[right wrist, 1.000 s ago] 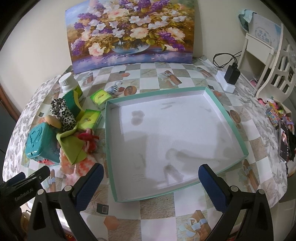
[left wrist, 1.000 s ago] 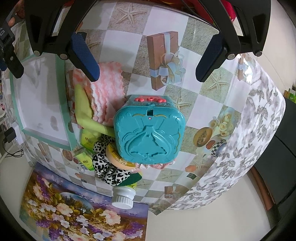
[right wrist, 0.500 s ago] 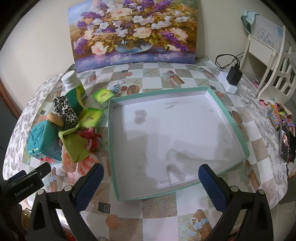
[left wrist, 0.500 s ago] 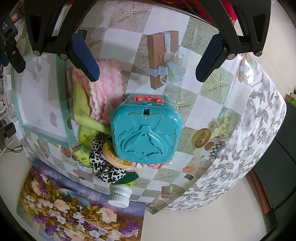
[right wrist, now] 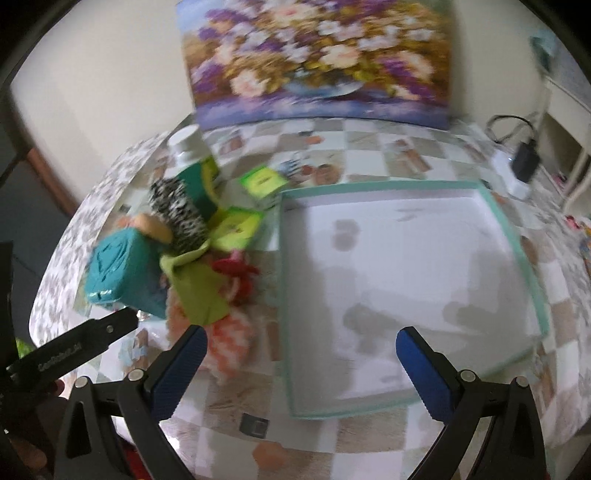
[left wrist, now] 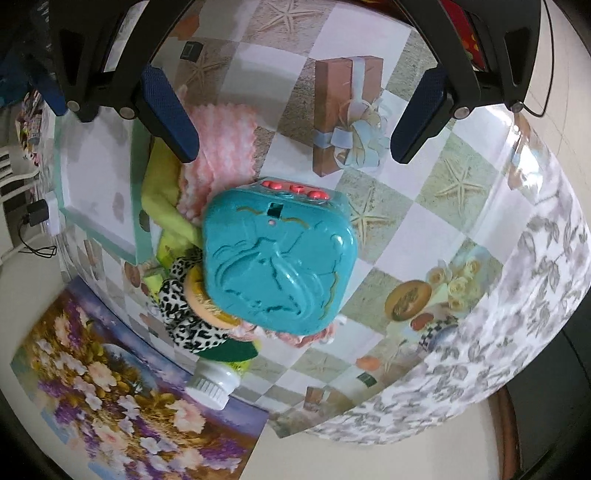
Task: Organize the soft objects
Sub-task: 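Reach left gripper to pink knitted towel while right gripper reaches yellow-green cloth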
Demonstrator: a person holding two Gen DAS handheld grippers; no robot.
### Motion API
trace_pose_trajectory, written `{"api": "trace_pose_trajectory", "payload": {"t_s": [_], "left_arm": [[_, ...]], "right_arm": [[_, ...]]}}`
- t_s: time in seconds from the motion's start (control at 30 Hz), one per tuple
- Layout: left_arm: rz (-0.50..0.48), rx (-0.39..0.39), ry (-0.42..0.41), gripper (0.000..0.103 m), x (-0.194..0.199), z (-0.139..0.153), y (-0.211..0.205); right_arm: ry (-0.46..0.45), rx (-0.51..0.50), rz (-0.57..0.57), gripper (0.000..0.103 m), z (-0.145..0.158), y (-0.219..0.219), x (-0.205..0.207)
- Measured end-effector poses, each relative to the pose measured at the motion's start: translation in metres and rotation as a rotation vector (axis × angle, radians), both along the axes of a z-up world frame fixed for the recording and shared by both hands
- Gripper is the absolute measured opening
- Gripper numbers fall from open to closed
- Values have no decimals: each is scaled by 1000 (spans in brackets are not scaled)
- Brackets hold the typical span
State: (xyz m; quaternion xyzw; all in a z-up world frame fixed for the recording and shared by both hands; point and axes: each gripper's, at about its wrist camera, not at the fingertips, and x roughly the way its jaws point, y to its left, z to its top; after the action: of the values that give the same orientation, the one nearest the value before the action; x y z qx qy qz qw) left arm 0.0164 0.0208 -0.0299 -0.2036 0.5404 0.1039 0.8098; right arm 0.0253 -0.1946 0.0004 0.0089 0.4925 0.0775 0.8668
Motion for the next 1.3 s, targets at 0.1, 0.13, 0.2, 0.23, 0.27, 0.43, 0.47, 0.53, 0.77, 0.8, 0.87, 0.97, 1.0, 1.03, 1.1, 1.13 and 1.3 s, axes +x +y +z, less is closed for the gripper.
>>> {"api": "trace_pose_trajectory", "payload": {"t_s": [0.1,0.13,0.2,0.23,0.27,0.43,0.47,0.53,0.77,0.8,0.87,0.97,1.0,1.03,1.1,1.13,1.3], "left_arm": [[27,-2,31,103,2,-6,3],[28,-12,36,103,2,-7,4],[38,-37,39,103,2,-9,7],[44,-45,38,103,2,-10,8],[48,-51,37,103,2,-10,9],[87,-114,38,103,4,-15,19],[94,-126,37,103,3,-15,20],[98,-157,34,103,4,-17,23],[95,-208,13,103,10,-15,26],[100,-214,9,103,10,-15,27],[113,-224,6,103,14,-15,30],[127,-236,3,103,12,-14,33],[133,-242,2,103,10,-14,35],[136,-244,2,103,9,-15,35],[136,-249,3,103,10,-17,34],[134,-251,4,103,10,-17,34],[107,-263,3,103,11,-18,24]], "right_arm": [[-1,-26,76,102,-5,20,2],[-4,-32,94,100,-6,24,2],[-6,-40,131,91,-8,34,3],[-4,-36,153,88,-9,39,4],[-3,-32,167,84,-9,42,5],[-24,-23,212,61,-8,54,10],[-20,-18,216,55,-9,56,13],[-15,-7,227,51,-11,58,18],[-14,46,249,44,-14,64,34],[-10,53,253,44,-15,66,36],[-6,61,263,44,-16,69,39],[-3,61,275,33,-18,74,44],[2,64,276,27,-20,75,45],[10,71,280,24,-21,75,46],[24,78,285,12,-25,76,48],[27,78,283,10,-26,76,48],[26,105,272,4,-23,70,48]]}}
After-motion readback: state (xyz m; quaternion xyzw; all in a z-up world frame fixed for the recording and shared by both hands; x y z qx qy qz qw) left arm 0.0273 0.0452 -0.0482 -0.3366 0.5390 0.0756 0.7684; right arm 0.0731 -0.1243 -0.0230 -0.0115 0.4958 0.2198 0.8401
